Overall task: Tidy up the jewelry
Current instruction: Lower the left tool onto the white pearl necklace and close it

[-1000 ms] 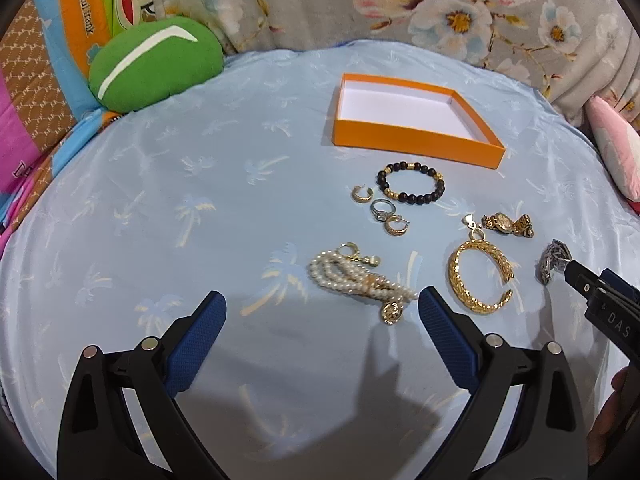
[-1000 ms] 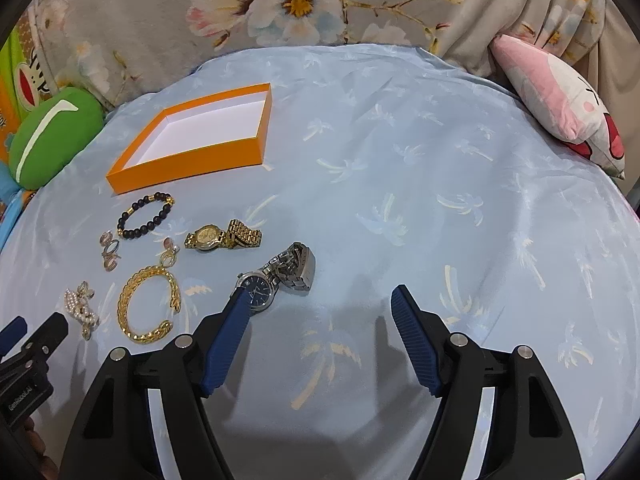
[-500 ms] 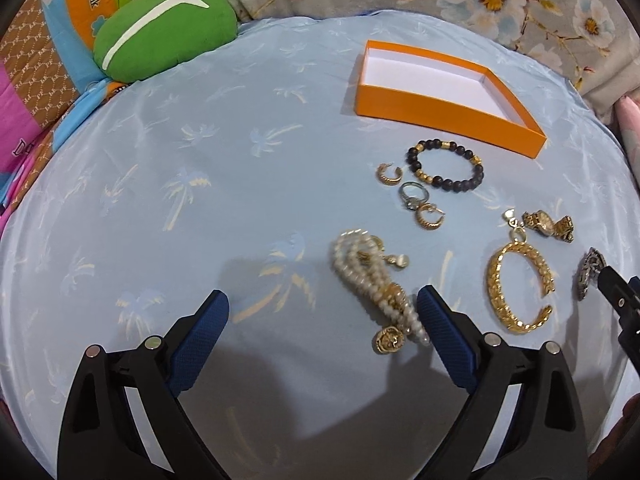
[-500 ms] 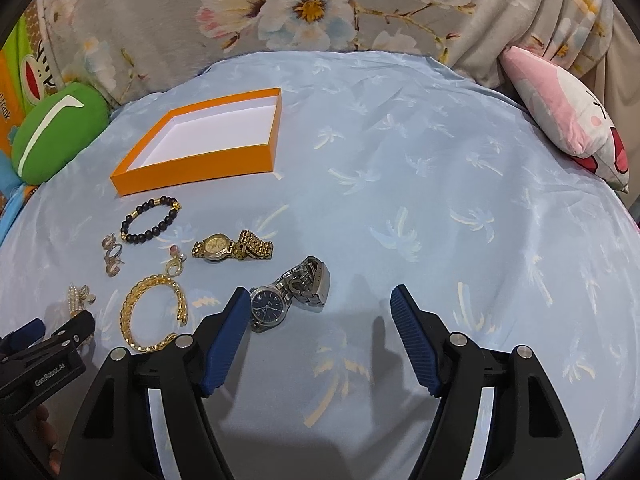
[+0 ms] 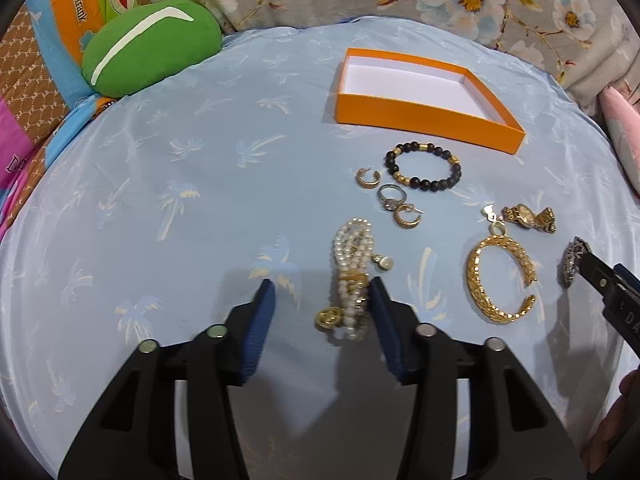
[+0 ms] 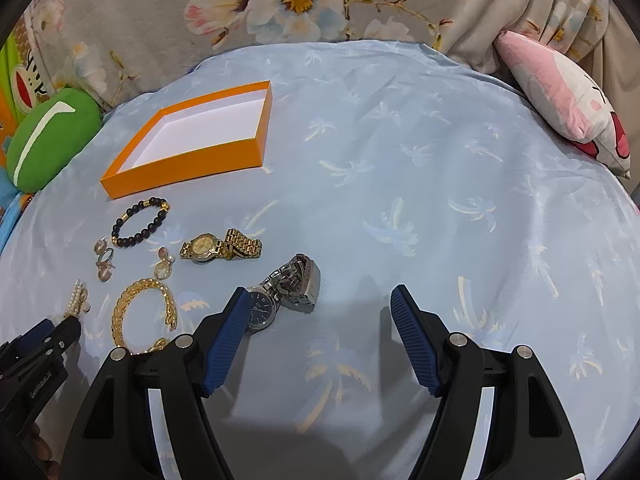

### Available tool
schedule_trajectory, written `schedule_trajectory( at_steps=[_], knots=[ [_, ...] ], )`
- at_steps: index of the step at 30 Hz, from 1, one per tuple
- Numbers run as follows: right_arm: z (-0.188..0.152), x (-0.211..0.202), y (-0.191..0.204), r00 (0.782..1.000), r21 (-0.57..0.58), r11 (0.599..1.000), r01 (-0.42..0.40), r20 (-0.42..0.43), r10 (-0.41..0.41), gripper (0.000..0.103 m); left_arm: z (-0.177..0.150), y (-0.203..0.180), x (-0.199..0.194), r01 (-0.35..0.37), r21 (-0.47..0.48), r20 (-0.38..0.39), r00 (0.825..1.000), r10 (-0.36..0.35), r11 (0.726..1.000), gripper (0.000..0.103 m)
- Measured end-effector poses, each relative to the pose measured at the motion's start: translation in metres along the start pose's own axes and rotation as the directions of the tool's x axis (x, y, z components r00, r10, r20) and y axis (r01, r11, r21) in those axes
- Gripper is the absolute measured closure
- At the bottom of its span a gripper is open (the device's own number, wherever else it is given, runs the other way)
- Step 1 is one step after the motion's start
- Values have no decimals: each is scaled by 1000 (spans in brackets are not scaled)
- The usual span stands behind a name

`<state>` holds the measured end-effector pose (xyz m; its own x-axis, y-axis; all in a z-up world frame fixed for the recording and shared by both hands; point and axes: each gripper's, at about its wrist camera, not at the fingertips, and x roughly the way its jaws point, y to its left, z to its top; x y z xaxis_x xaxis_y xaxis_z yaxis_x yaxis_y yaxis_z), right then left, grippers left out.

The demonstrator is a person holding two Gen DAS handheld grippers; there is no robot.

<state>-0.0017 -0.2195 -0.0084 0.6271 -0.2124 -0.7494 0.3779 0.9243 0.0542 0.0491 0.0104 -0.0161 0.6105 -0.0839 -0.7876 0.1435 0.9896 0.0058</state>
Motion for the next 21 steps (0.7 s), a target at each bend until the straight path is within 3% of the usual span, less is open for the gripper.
schedule_trajectory(
  at_steps=[1,5,12,21],
  knots=[
    [0,1,1,1000,0,1000,-5,-4,5,33,0,1,-1,9,-5,0,1000,-9,1000,76],
    [-2,2,-4,1000,21,1000,-10,-12,10,33,0,6,-3,56,-29,-10,998,-56,998,90],
    [1,-2,-10,998,58,997,-57,-18,58,33,-1,15,-17,80,-47,15,997,-80,996,90],
    [-1,14,16,998,19,1000,-20,-54,21,33,1,14,-24,59,-21,41,997,-58,998,90]
  ],
)
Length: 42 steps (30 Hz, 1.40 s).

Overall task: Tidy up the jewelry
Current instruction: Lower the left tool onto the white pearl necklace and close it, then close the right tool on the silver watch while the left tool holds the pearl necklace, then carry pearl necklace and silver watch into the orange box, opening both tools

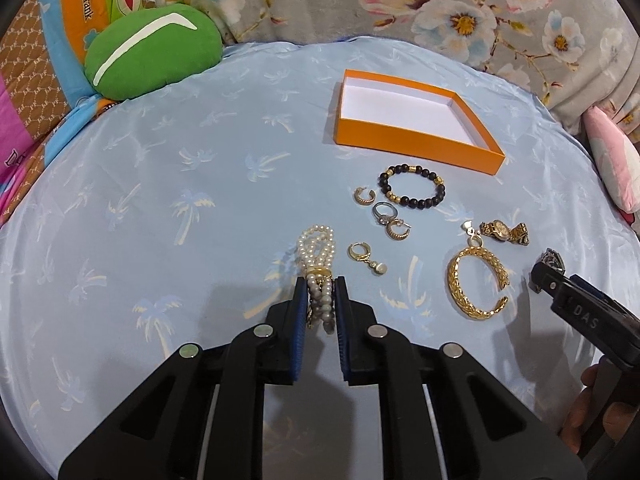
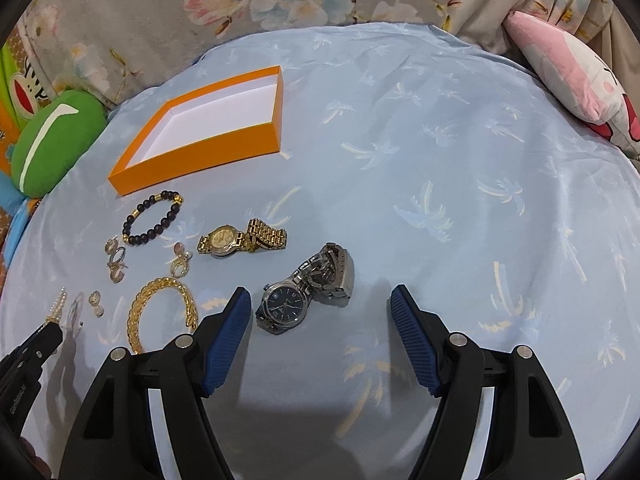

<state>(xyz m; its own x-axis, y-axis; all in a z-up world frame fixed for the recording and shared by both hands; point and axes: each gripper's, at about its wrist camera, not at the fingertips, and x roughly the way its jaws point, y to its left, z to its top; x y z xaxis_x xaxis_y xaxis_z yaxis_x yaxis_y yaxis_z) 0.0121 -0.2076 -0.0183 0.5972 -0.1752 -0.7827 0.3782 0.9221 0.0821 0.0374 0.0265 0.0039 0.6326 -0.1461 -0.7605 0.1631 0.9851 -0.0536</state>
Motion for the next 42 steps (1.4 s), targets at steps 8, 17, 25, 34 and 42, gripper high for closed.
schedule_trajectory(
  at_steps=[8,17,25,34,42],
  knots=[
    [-1,2,3,999,-49,997,53,12,-52,45,-3,-4,4,8,15,-10,1000,-8,1000,90],
    [-5,-6,-19,1000,-47,999,18,17,-17,79,-6,-5,5,1,15,-10,1000,-1,1000,90],
    [-2,-4,-19,1000,-46,999,8,26,-7,89,-8,-10,5,5,26,-14,1000,-4,1000,90],
    [-1,-12,-19,999,-28,999,-15,36,16,95,-8,-11,3,-4,24,-11,1000,4,1000,90],
    [9,-43,-13,993,-41,996,-74,85,77,95,0,-14,-9,10,34,8,1000,-10,999,90]
  ],
)
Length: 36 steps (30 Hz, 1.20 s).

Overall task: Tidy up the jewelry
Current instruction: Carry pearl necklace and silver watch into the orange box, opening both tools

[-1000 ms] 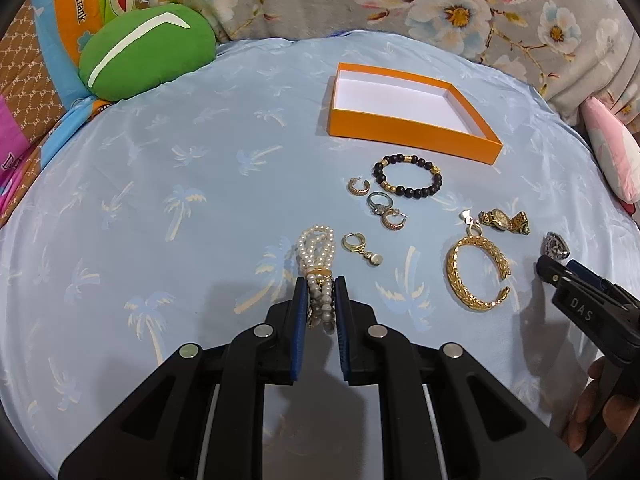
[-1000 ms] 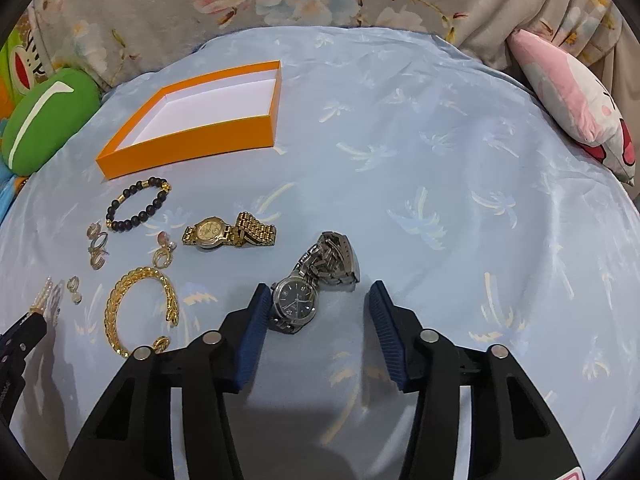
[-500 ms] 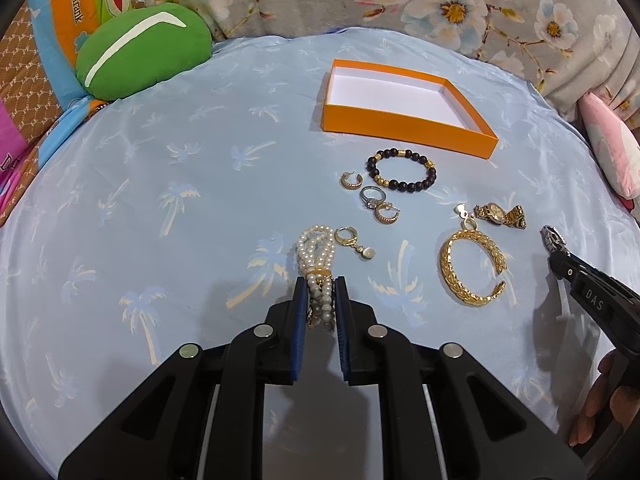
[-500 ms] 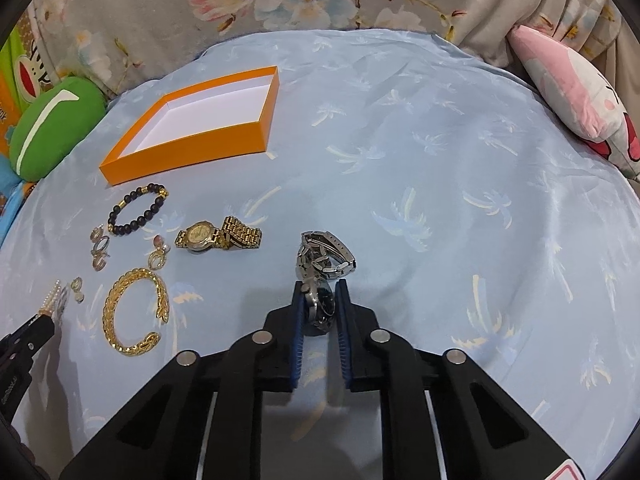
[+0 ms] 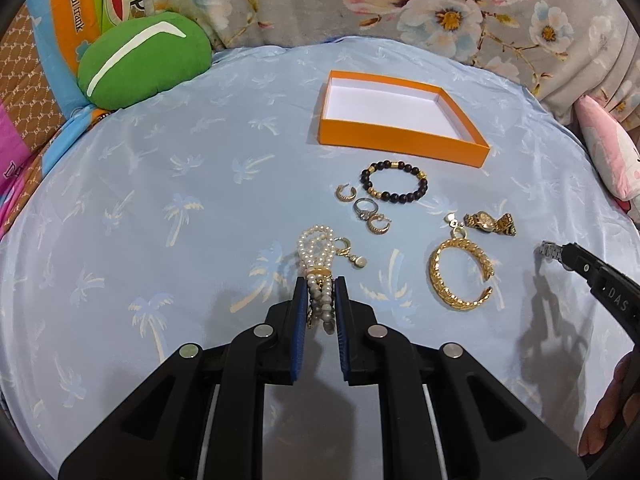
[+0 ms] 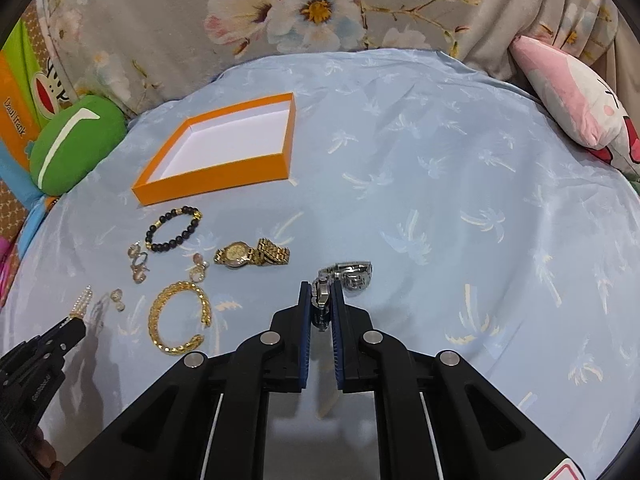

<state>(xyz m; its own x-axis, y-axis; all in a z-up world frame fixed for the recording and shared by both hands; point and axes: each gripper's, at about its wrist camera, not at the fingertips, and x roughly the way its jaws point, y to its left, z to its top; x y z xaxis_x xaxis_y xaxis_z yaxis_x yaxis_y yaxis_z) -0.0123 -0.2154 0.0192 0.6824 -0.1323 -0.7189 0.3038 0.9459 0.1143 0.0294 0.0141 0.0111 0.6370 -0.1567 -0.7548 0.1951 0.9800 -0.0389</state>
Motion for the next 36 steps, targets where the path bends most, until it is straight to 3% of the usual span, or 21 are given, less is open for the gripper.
schedule_trajectory(
  at_steps=[7,17,27,36],
  knots=[
    [29,-7,13,998,-38,998,-59,28,60,95,27,-2,-7,39,21,32,999,-40,999,90],
    [103,25,41,991,-123,989,-83,92,95,95,111,-15,17,43,99,115,992,-55,994,90],
    [200,95,64,984,-185,978,-92,134,118,95,215,-40,78,69,121,190,978,-91,990,90],
    [238,170,73,988,-199,971,-135,53,148,95,262,-61,163,99,130,120,986,-115,987,90]
  ],
)
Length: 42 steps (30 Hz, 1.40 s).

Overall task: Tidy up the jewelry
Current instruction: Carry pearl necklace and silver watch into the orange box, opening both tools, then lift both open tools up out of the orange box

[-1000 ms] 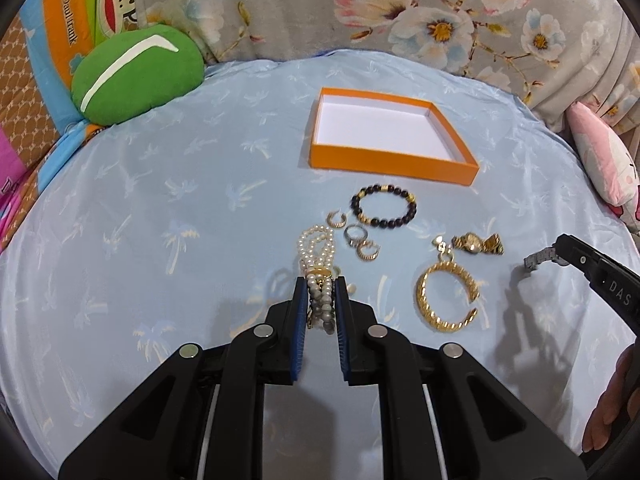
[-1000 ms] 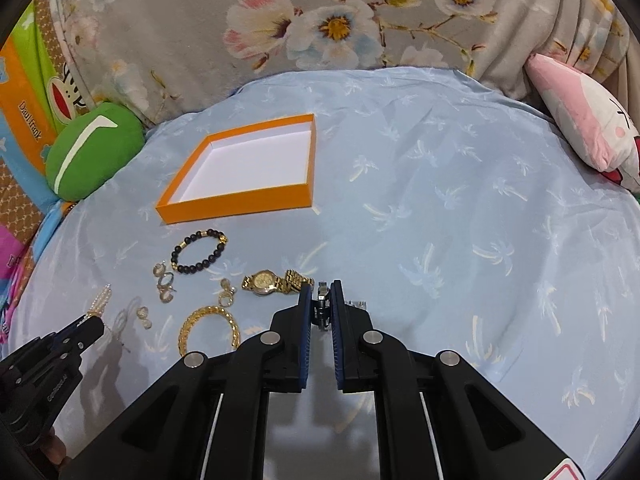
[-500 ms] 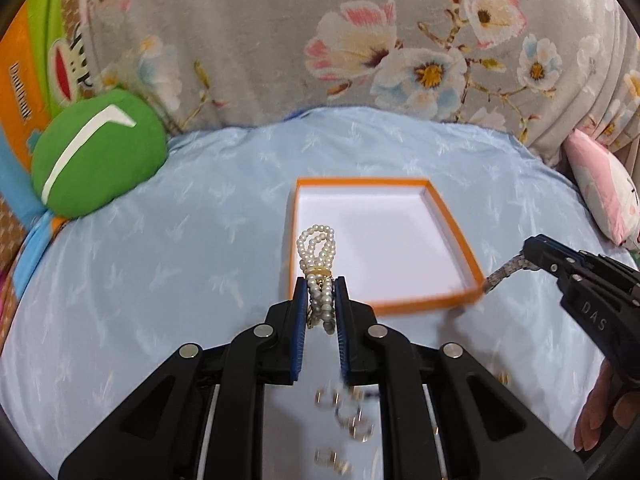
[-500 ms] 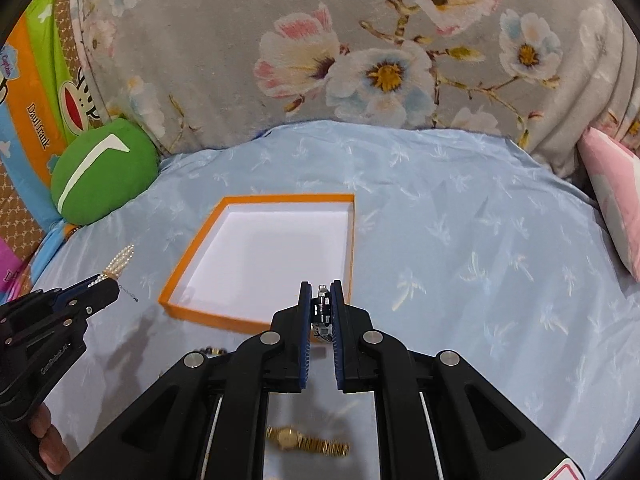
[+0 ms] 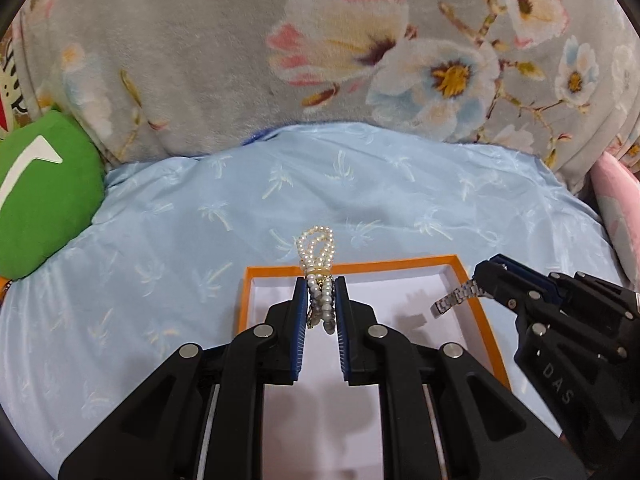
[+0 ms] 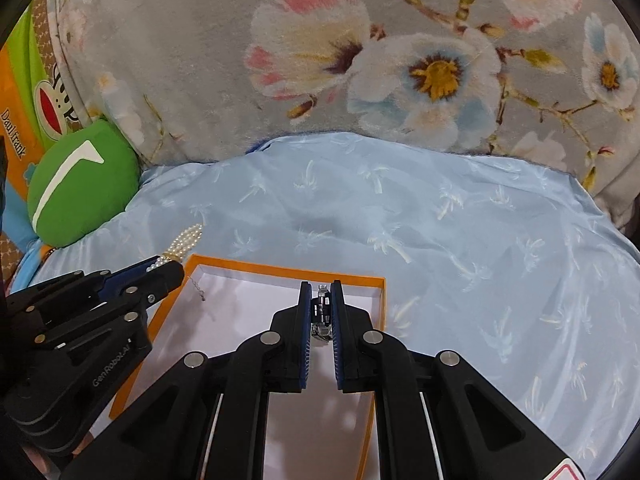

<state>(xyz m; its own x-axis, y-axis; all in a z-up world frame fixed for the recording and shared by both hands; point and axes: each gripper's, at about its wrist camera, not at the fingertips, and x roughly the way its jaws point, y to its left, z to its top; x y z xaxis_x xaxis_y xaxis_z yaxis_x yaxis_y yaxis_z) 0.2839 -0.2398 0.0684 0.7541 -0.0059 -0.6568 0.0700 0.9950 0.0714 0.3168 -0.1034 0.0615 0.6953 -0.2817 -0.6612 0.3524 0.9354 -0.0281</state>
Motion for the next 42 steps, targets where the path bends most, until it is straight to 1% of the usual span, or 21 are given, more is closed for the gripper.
schedule_trajectory(
  at_steps=[3,8,15,18,20,22,23,25,26,28,32,35,38,40,42],
  knots=[
    [-1,20,0,999,-2,1000,-11,-38,11,94,1,-2,20,-4,6,-23,1000,4,1000,90],
    [-7,39,3,995,-13,999,-31,-93,30,94,-2,-3,42,-16,9,-67,998,16,1000,90],
    [-13,51,3,990,-5,999,-36,-139,34,94,-4,-5,48,-11,23,-77,997,12,1000,89],
    [-14,52,4,988,-17,999,-31,-154,28,94,-6,-3,51,-5,17,-96,995,6,1000,88],
    [-14,51,6,988,-25,999,-29,-154,25,94,-6,-2,51,-3,8,-95,995,4,1000,81],
    [-14,47,8,991,-37,999,-18,-133,13,91,-5,0,48,-6,-4,-81,997,6,1000,63],
    [-14,45,8,992,-38,999,-13,-127,8,89,-5,2,47,-9,-10,-73,997,9,1000,61],
    [-15,42,6,993,-29,999,-18,-119,14,86,-4,5,44,-15,-26,-64,998,13,1000,54],
    [-15,40,5,993,-24,1000,-16,-115,13,84,-4,7,43,-17,-32,-63,998,15,999,54],
    [-16,33,2,995,-15,1000,-14,-103,12,84,-5,11,41,-23,-49,-63,998,20,999,54],
    [-19,9,-6,997,10,1000,-19,-74,20,84,-8,25,20,-14,-93,-43,999,10,996,54],
    [-28,-19,-12,998,22,1000,-15,-53,16,84,-13,37,-8,-15,-106,-19,1000,13,994,54],
    [-45,-54,-16,999,32,999,-28,-34,29,83,-27,48,-44,-31,-94,-4,1000,31,995,54],
    [-63,-81,-16,999,32,999,-29,-24,30,82,-43,54,-69,-47,-90,-2,999,47,995,54],
    [-82,-102,-14,999,35,999,-31,-19,32,79,-60,58,-88,-35,-83,-9,999,35,996,54]
  ],
)
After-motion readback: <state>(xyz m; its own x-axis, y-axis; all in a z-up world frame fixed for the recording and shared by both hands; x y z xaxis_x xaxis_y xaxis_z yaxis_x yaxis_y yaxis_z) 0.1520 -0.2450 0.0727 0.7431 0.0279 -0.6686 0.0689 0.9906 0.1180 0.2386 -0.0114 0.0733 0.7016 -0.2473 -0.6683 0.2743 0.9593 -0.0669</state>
